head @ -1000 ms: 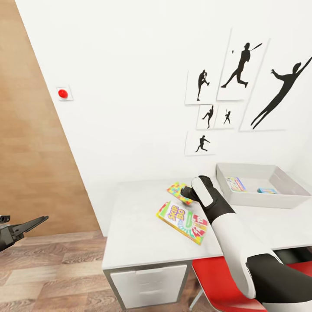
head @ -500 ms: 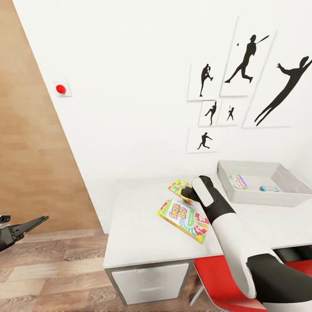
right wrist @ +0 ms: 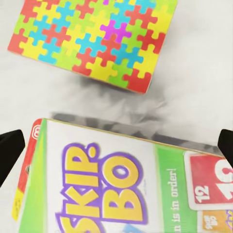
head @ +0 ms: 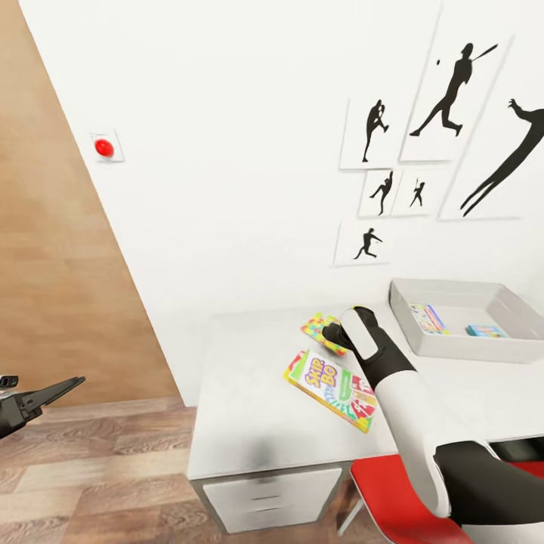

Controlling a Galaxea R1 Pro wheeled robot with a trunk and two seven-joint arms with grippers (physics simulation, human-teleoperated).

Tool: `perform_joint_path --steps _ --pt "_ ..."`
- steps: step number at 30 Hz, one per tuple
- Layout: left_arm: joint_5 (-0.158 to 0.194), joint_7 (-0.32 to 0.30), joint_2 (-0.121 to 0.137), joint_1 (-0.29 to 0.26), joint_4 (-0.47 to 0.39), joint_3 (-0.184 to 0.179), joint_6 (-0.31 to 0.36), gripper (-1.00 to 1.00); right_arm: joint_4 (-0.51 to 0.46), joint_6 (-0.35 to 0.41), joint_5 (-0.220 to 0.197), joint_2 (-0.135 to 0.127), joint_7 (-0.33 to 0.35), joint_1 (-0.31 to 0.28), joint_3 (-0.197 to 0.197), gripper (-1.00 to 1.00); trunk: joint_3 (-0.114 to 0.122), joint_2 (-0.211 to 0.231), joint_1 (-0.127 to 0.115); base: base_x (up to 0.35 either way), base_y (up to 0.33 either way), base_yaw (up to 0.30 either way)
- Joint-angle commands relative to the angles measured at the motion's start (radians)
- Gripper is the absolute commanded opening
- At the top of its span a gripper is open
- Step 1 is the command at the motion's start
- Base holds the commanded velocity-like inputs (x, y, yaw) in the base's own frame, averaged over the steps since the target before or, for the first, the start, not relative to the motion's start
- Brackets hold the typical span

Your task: Put all the toys in the child's room - the three board games (two on the bed and one on the table), the two jigsaw puzzles on the table, and the tennis ball on the table - inside the toy box on the table in the child's room.

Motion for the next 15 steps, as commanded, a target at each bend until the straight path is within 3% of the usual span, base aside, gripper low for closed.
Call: perform_joint_path --steps 1,6,15 --pt "-0.001 -0.004 0.000 -0.001 0.001 0.000 0.011 1.00 0.005 -0.002 -0.010 -0.001 -0.010 -0.001 0.002 1.00 -0.003 -0.001 0.000 0.123 0.235 0.000" --pt "-0.001 -0.004 0.000 -0.001 0.001 0.000 0.011 1.00 0.017 -0.007 -0.011 -0.003 -0.010 -0.001 0.001 1.00 -0.011 -0.001 0.000 0.080 0.134 0.000" --pt "-0.001 -0.004 0.001 -0.001 0.001 0.001 0.011 1.00 0.023 -0.008 -0.011 -0.004 -0.010 -0.001 0.001 1.00 -0.026 -0.001 0.000 0.013 0.021 0.000"
